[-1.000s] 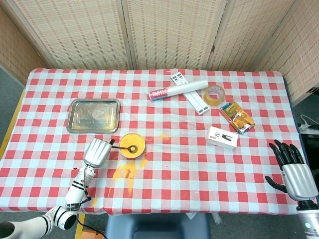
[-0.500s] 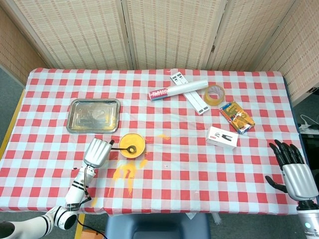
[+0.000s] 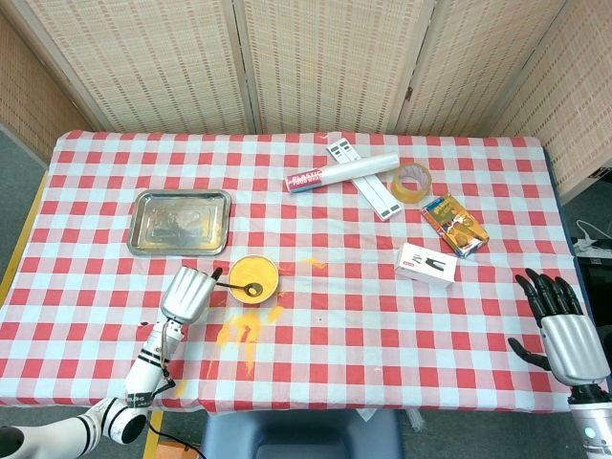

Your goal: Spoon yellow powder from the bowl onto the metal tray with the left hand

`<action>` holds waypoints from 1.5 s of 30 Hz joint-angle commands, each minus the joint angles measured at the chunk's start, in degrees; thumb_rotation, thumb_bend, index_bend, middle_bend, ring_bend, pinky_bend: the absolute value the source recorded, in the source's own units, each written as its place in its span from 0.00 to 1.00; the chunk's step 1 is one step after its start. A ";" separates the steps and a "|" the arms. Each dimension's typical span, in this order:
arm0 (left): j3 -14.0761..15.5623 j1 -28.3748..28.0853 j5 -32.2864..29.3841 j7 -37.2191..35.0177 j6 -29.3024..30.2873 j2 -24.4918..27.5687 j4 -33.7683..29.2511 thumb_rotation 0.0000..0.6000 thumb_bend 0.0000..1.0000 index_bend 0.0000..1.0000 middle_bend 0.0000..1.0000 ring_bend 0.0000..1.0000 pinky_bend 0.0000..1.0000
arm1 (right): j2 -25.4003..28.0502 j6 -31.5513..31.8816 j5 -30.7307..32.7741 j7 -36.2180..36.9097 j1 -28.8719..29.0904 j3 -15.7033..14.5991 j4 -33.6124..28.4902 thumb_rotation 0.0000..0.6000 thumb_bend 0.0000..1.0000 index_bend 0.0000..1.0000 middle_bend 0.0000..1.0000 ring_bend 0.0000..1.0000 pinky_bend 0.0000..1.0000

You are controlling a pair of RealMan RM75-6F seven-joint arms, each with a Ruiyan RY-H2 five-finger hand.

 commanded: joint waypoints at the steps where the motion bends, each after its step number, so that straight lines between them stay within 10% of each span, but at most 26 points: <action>1: -0.01 0.04 -0.17 0.21 -0.12 -0.02 0.01 1.00 0.46 0.43 1.00 1.00 1.00 | 0.02 0.05 -0.05 0.03 -0.03 -0.02 -0.01 1.00 0.12 0.00 0.00 0.00 0.00; 45: -0.33 -0.03 -0.54 0.42 -0.04 -0.39 1.27 1.00 0.46 0.52 1.00 1.00 1.00 | -0.05 -0.26 0.02 -0.43 0.04 -0.12 -0.16 1.00 0.12 0.00 0.00 0.00 0.00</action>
